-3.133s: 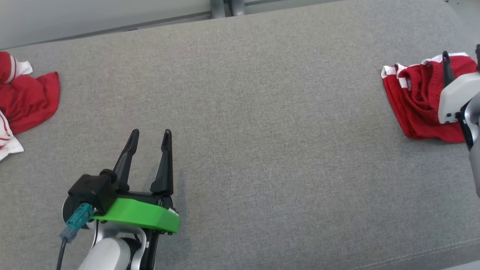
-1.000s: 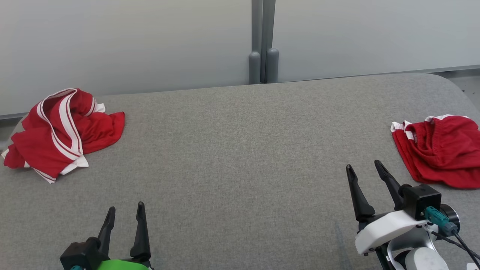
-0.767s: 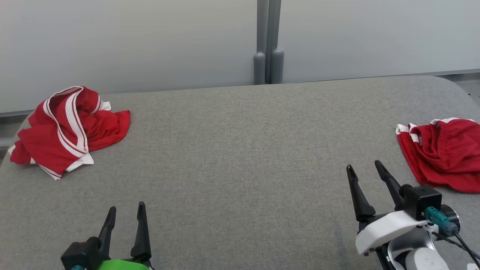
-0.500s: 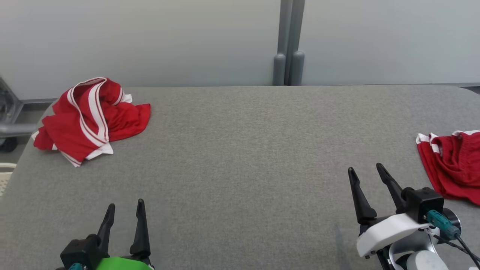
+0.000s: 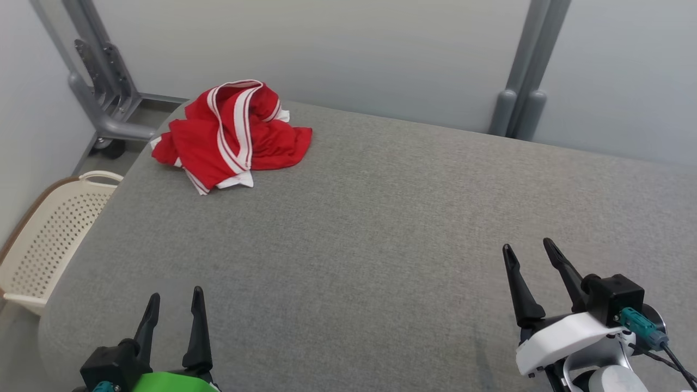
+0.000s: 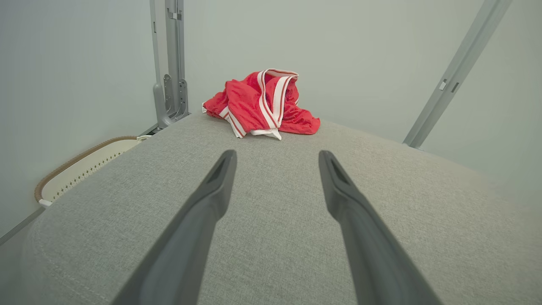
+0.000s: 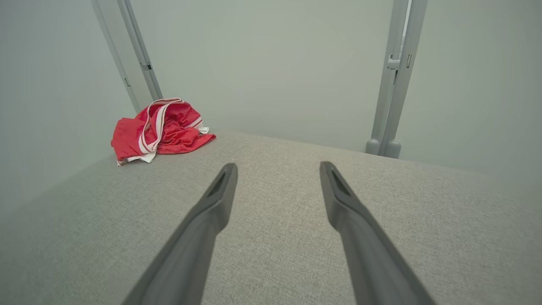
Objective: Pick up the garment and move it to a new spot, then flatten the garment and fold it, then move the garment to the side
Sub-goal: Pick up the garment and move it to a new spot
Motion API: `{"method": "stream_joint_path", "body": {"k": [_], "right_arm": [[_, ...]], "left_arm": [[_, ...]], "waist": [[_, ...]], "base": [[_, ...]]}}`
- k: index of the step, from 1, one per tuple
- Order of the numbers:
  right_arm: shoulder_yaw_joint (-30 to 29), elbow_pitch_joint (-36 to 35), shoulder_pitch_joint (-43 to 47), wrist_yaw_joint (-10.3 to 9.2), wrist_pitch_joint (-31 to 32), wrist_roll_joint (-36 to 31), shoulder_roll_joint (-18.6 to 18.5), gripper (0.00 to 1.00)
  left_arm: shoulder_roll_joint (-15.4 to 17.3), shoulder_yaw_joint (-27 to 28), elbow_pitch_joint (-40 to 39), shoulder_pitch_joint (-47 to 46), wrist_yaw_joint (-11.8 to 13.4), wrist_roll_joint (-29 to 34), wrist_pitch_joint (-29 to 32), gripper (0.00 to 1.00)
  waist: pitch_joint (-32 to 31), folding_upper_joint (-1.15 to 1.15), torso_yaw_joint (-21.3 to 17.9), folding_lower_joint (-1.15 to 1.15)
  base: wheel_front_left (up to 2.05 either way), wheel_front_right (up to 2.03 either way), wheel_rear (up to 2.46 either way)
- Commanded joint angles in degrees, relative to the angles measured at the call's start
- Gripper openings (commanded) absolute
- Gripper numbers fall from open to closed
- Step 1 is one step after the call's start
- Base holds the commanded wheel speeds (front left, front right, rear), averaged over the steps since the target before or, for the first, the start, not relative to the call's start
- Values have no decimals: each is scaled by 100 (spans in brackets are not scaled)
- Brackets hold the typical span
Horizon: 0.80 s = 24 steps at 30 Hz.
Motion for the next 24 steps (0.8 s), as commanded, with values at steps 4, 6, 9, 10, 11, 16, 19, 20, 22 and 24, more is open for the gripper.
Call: {"method": "stream_joint_path", "body": {"k": [4,6,9,10,11,16,19,20,22,24], "right_arm": [[19,19,-11,0,-27,-13,-16,100],[33,34,-41,0,-29,-11,-16,100],[45,31,-60,0,-23,-18,-16,100],[53,27,-63,0,-21,-21,-16,100],[62,24,-67,0,-13,-24,-16,100],[53,-14,-99,0,-56,-34,-16,100],[33,-59,-107,0,-60,-43,-16,100],[33,-59,-107,0,-60,-43,-16,100],[8,-79,-114,0,-62,-55,-16,100],[-1,-118,-127,0,-49,-52,-16,100]], "left_arm": [[37,19,-36,23,28,52,1,100],[36,21,-49,24,37,55,-3,100],[34,25,-62,33,52,60,-8,100],[30,27,-66,39,57,61,-10,100],[27,29,-72,47,54,60,-12,100],[50,56,-103,7,36,5,0,100],[53,94,-156,-144,9,-53,15,100],[53,94,-156,-144,9,-53,15,100],[74,117,-193,-259,1,-52,21,100],[122,141,-234,-407,-17,-40,53,100]], "waist": [[72,28,549,0],[84,28,589,0],[98,28,615,0],[102,28,613,0],[107,28,606,0],[139,28,499,0],[167,28,406,0],[167,28,406,0],[191,28,334,0],[216,28,256,0]], "base": [[0,0,0],[0,0,0],[0,0,0],[0,0,0],[0,0,0],[0,0,0],[0,0,0],[0,0,0],[0,0,0],[0,0,0]]}}
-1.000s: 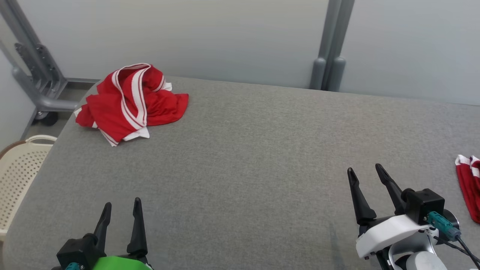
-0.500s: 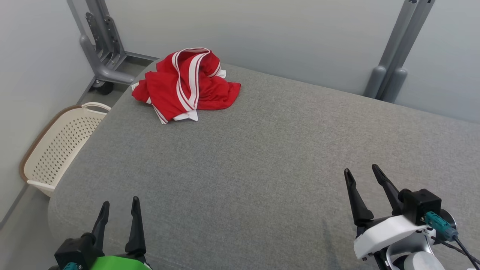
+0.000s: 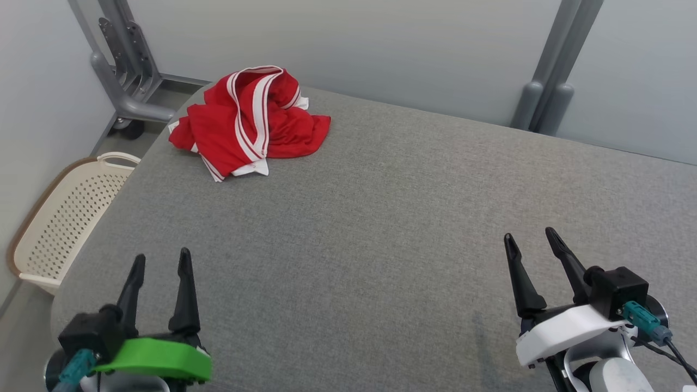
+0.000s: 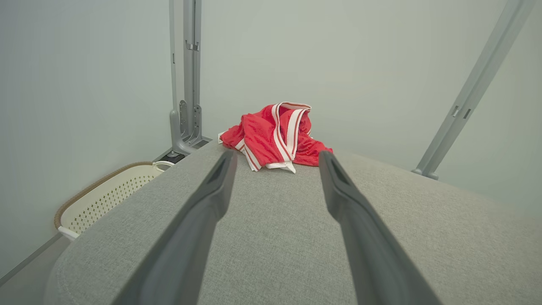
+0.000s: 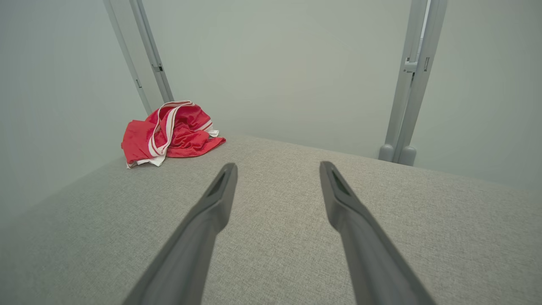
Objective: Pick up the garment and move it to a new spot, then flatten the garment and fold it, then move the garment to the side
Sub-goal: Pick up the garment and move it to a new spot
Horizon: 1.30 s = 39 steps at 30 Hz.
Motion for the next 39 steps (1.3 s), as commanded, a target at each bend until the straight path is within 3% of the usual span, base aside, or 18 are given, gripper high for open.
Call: {"method": "stream_joint_path", "body": {"k": [1,11,17,26,39], "right_arm": [[-15,-56,-50,0,-6,-41,-19,100],[42,-238,-277,0,108,-106,-21,100],[79,-362,-574,0,143,-206,-20,100],[166,-866,-1296,0,163,-428,-17,100],[102,-1455,-1783,0,250,-594,-16,100]], "left_arm": [[102,25,-40,-218,-33,47,45,100],[786,344,-107,-2039,-365,72,755,100],[1138,499,541,-3243,-711,-168,1409,100],[1559,728,1848,-4532,-910,-270,1793,100],[1610,665,3160,-5190,-1091,-201,1627,100]], "waist": [[53,29,-115,0],[498,29,-702,0],[1043,29,-1211,0],[2170,29,-2020,0],[3206,29,-2358,0]], "base": [[0,0,0],[0,0,0],[0,0,0],[0,0,0],[0,0,0]]}}
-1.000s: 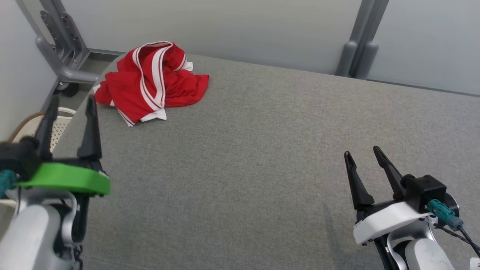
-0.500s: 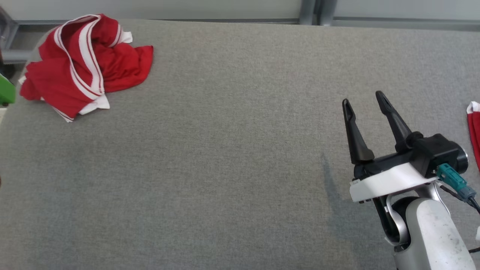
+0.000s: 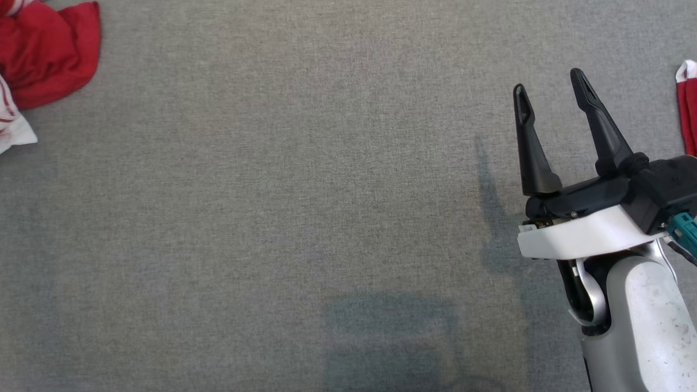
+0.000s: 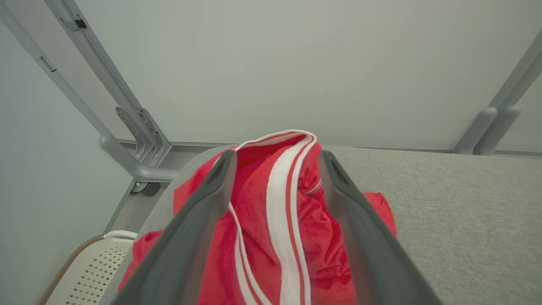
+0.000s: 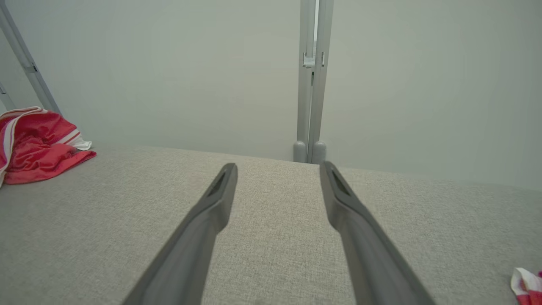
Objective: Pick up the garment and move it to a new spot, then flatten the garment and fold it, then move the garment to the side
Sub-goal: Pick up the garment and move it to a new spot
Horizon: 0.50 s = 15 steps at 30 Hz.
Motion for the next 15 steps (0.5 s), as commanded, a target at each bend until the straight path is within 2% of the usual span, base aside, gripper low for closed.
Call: {"method": "stream_joint_path", "body": {"k": [1,9,15], "right_arm": [[-11,-63,-109,0,11,-36,-12,100],[26,-212,-138,0,65,-108,-13,100],[-3,-284,-122,0,70,-144,-13,100]], "left_arm": [[-1,-18,155,-114,-25,-3,-32,100],[110,-58,812,-326,87,103,-57,100],[63,1,1075,-494,210,89,-238,100]], "waist": [[531,29,-346,0],[763,29,-411,0],[782,29,-435,0]], "base": [[0,0,0],[0,0,0],[0,0,0]]}}
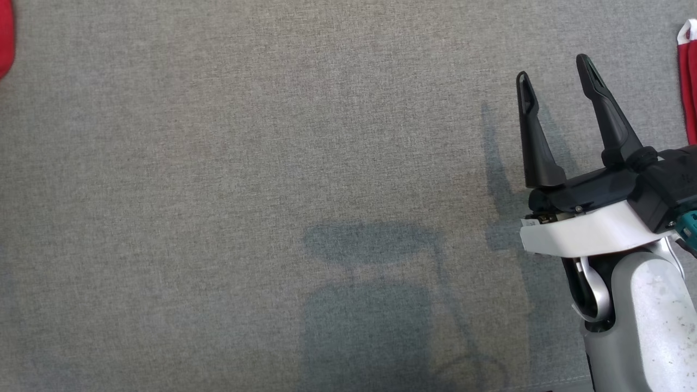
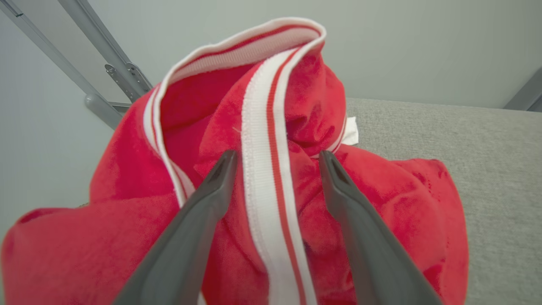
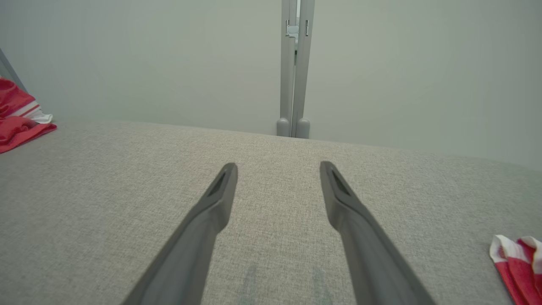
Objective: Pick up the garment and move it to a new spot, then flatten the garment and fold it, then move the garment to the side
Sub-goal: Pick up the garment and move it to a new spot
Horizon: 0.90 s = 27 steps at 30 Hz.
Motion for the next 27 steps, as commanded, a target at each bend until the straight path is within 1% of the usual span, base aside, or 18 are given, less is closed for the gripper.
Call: {"method": "stream_joint_path", "body": {"k": [1,2,3,5,8,9,10,11,15,18,23,27], "right_arm": [[-17,-27,-23,0,-6,-25,-15,100],[-21,-18,-13,0,-17,-19,-14,100],[-21,-4,2,0,-32,-5,-14,100],[-11,28,28,0,-48,30,-14,100],[21,74,43,0,-68,35,-14,100],[34,89,43,0,-67,40,-15,100],[46,104,42,0,-65,45,-15,100],[62,109,42,0,-63,52,-15,100],[44,122,82,0,-71,45,-15,100],[2,163,123,0,-80,27,-15,100],[-12,320,214,0,-175,114,-15,100],[-13,491,304,0,-262,182,-16,100]], "left_arm": [[14,40,26,-100,7,-23,-54,97],[8,52,44,-117,-4,-33,-97,91],[3,58,56,-133,1,-42,-128,77],[13,75,83,-159,44,-56,-173,46],[102,7,188,-147,122,52,-139,25],[122,-28,221,-131,145,98,-109,18],[141,-64,248,-110,146,134,-86,7],[149,-82,280,-98,160,140,-62,0],[109,-47,337,-88,188,79,-173,0],[76,-48,331,-47,153,62,-262,0],[61,-105,241,26,-34,20,-351,0],[14,-219,50,75,-210,27,-369,0]], "waist": [[-9,28,-3,-1],[-23,28,0,-1],[-40,28,4,-1],[-76,28,12,-1],[-120,28,12,-1],[-134,28,9,-1],[-146,28,3,-1],[-155,28,-5,-1],[-200,28,-17,-1],[-303,28,-8,-1],[-665,28,26,-1],[-1112,28,59,-1]], "base": [[0,0,0],[0,0,0],[0,0,0],[0,0,0],[0,0,0],[0,0,0],[0,0,0],[0,0,0],[0,0,0],[0,0,0],[0,0,0],[0,0,0]]}}
